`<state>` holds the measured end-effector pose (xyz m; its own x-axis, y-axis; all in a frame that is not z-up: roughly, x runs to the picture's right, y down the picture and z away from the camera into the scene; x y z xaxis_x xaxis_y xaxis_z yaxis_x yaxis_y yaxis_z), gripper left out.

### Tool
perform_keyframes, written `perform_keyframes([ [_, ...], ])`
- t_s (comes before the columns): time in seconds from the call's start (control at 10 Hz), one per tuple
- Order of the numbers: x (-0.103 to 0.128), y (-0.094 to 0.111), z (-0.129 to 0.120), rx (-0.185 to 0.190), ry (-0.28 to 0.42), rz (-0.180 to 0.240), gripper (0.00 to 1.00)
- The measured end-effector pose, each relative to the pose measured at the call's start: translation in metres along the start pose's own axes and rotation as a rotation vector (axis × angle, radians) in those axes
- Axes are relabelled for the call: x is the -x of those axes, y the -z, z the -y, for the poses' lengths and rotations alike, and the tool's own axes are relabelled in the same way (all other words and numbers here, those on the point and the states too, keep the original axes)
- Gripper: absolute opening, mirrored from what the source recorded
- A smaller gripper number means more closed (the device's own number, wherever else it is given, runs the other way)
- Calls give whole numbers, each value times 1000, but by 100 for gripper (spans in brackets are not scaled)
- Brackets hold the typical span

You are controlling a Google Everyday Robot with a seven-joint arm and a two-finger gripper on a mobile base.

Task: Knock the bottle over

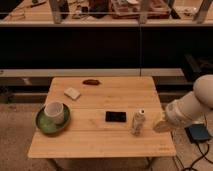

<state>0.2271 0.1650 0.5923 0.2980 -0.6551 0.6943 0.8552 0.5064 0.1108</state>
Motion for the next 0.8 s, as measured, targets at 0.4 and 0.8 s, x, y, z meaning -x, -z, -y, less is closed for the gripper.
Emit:
perform_keyframes([
  [0.4, -6, -23, -35, -33, 9, 8, 0],
  [0.8, -14, -45, -41, -62, 25, 48, 0],
])
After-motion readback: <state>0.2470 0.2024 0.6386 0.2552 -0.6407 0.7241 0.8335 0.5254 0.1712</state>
